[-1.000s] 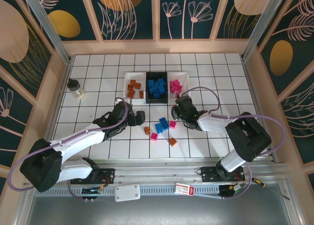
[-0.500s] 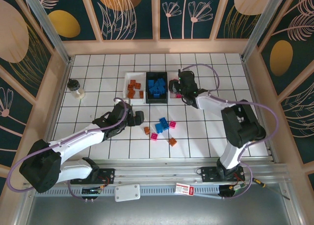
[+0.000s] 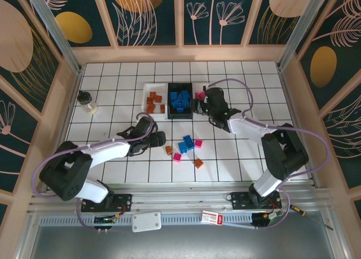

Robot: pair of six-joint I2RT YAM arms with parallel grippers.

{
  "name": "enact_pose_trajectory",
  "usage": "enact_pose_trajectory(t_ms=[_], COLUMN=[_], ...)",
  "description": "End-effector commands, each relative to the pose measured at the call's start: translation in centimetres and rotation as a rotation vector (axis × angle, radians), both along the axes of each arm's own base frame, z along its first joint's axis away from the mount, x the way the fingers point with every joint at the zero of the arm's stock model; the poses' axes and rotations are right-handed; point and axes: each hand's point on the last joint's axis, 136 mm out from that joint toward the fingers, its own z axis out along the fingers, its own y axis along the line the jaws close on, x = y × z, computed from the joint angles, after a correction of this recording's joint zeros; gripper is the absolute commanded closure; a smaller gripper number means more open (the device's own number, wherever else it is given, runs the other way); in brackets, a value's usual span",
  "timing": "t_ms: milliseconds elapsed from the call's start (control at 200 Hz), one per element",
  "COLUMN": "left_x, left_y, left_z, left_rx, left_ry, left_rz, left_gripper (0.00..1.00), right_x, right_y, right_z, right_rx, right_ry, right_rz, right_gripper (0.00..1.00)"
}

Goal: Sort the legos into containers by color
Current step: Place the lego in the container, then pick up the lego from the center of the table.

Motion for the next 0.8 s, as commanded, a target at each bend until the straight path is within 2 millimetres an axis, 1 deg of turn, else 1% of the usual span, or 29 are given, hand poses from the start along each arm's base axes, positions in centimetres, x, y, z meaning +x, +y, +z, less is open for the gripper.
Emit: enact_pose_trajectory(t_ms=[0, 65, 110, 150, 205, 315, 415, 490, 551, 641, 686, 791], left_x=[2.4, 2.9, 3.2, 3.4, 3.6, 3.7, 4.0, 4.0, 4.0, 4.9, 5.9, 9.1], left_y=[-2.1, -2.8, -2.8, -2.7, -2.6, -2.5, -2.6, -2.8, -2.6, -2.1, -1.7, -0.7], left_z=[0.9, 0.9, 0.7, 0.3, -0.3, -1.3, -1.3, -0.7, 0.2, 3.3, 5.1, 9.0], left_rx=[-0.087, -0.113, -0.108, -0.097, -0.084, -0.079, -0.082, -0.090, -0.093, -0.084, -0.080, -0.101], left_ry=[-0.033, -0.043, -0.048, -0.045, -0.037, -0.022, -0.027, -0.030, -0.047, -0.115, -0.150, -0.221], left_rz=[-0.003, -0.012, -0.005, -0.001, -0.001, 0.001, 0.001, -0.005, -0.002, 0.011, 0.027, 0.077], left_gripper=[0.27, 0.28, 0.29, 0.32, 0.39, 0.52, 0.67, 0.74, 0.75, 0.77, 0.77, 0.78], right_x=[-2.0, -3.5, -4.7, -5.8, -7.4, -10.7, -13.2, -14.3, -14.8, -15.5, -15.8, -16.5], right_y=[0.2, 0.7, 1.1, 1.4, 2.1, 3.2, 3.9, 4.1, 3.9, 3.9, 4.0, 4.9], right_z=[1.2, 1.2, 1.1, 1.0, 0.8, -0.5, -1.4, -1.8, -2.0, -1.9, -1.8, -2.1], right_rx=[0.016, 0.011, 0.004, 0.002, 0.004, -0.002, -0.014, -0.021, -0.021, 0.007, 0.022, 0.044], right_ry=[-0.032, -0.030, -0.027, -0.023, -0.015, 0.024, 0.049, 0.056, 0.061, 0.059, 0.061, 0.080], right_rz=[0.006, 0.028, 0.049, 0.073, 0.113, 0.189, 0.230, 0.240, 0.232, 0.239, 0.250, 0.287], right_gripper=[0.38, 0.37, 0.37, 0.37, 0.37, 0.37, 0.37, 0.37, 0.37, 0.37, 0.38, 0.37])
